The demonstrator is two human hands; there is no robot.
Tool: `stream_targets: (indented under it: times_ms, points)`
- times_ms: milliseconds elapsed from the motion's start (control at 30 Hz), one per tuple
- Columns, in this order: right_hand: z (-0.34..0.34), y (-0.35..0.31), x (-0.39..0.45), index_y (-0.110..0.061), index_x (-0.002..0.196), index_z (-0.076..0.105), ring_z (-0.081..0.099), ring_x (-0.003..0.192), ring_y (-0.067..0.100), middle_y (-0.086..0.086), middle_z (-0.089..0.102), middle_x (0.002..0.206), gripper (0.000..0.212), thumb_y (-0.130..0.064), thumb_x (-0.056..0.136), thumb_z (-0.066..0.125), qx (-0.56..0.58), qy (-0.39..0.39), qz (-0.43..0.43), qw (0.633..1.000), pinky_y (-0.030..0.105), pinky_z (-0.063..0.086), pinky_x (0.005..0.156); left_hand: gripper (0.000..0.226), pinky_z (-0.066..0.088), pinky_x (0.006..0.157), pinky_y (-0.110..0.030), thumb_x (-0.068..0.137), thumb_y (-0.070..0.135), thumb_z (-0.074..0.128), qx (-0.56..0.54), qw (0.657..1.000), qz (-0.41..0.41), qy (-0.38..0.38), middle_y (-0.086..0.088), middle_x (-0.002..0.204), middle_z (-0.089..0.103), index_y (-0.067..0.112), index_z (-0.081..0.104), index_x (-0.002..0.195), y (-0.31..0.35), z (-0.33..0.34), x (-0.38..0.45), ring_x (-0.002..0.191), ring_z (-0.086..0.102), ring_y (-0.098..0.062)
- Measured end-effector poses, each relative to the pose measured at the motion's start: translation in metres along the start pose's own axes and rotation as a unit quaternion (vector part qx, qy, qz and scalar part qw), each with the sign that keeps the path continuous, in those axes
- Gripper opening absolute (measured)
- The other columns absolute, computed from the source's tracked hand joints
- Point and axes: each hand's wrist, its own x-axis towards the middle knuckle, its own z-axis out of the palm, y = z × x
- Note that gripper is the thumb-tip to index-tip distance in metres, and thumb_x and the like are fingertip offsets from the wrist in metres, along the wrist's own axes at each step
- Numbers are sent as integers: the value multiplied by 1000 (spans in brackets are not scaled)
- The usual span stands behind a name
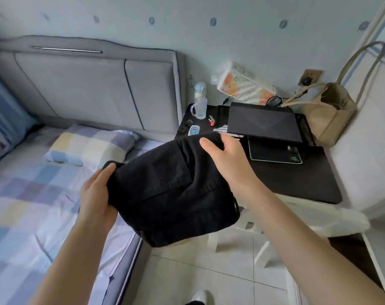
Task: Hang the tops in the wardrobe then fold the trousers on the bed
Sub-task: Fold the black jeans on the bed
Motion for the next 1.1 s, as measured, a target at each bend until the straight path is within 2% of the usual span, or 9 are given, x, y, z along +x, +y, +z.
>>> stream_targets:
  times_ms: [100, 233, 333, 433, 700, 833, 933, 1033, 1100]
  points:
    - [23, 2, -25, -3, 93, 64, 62, 75, 18, 16, 68, 92, 38, -41, 84, 60, 25, -56, 16, 998, 44, 54, 80, 13, 56, 62, -25, 86, 23, 66, 5, 997, 36, 61, -5, 91, 75, 19, 77, 93, 1, -42, -42, 82, 71, -17]
    - [37, 18, -57, 2, 93, 63, 59, 83, 20, 20, 68, 95, 40, -37, 85, 61, 100, -94, 112, 984, 51, 49, 96, 50, 52, 67, -30, 84, 23, 64, 8, 989, 65, 130, -3, 107, 64, 34, 53, 132, -10, -80, -101, 88, 65, -17]
    - [39, 25, -79, 11, 98, 60, 65, 94, 29, 15, 68, 98, 48, -34, 81, 66, 159, -99, 186, 964, 54, 42, 100, 48, 48, 61, -30, 85, 7, 39, 11, 991, 103, 81, -5, 86, 65, 31, 69, 113, -18, -102, -153, 77, 60, -20]
    - [36, 23, -97, 10, 99, 67, 69, 94, 33, 21, 70, 104, 36, -23, 82, 69, 221, -144, 224, 938, 42, 58, 81, 65, 50, 76, -34, 73, -17, 31, 78, 987, 135, 48, -10, 96, 71, 21, 74, 105, -26, -119, -202, 86, 59, -28]
    - [38, -3, -122, 3, 99, 70, 73, 78, 25, 16, 74, 90, 23, -15, 83, 69, 242, -233, 230, 914, 30, 58, 60, 82, 51, 85, -14, 75, -8, 74, 322, 923, 208, 0, 11, 128, 57, 38, 48, 137, -34, -163, -268, 112, 63, -6]
    - [51, -12, -124, -1, 110, 67, 72, 81, 26, 15, 73, 96, 28, -17, 88, 62, 213, -266, 280, 898, 29, 58, 62, 102, 45, 98, -33, 62, 11, 91, 549, 784, 276, 91, 0, 118, 32, 36, 38, 145, -44, -167, -281, 106, 42, -16]
    - [67, -21, -130, -8, 85, 69, 68, 56, 19, 7, 70, 68, 20, -18, 94, 55, 184, -300, 315, 881, 21, 54, 49, 74, 38, 103, -51, 70, 19, 87, 574, 714, 376, 143, -5, 127, 34, 32, 55, 135, -41, -163, -289, 118, 41, -30]
    - [86, -18, -147, -12, 57, 67, 63, 43, 14, 2, 64, 50, 48, -19, 98, 44, 208, -331, 292, 873, 18, 50, 43, 41, 37, 108, -32, 86, 38, 67, 471, 784, 403, 35, 8, 139, 52, 35, 64, 126, -29, -151, -296, 131, 49, -15]
    - [103, -13, -161, -18, 48, 68, 62, 44, 12, -1, 62, 49, 54, -25, 96, 45, 256, -347, 277, 859, 18, 50, 46, 22, 48, 92, -17, 90, 30, 64, 351, 866, 349, 69, 20, 110, 71, 44, 73, 103, -22, -139, -297, 107, 63, 2]
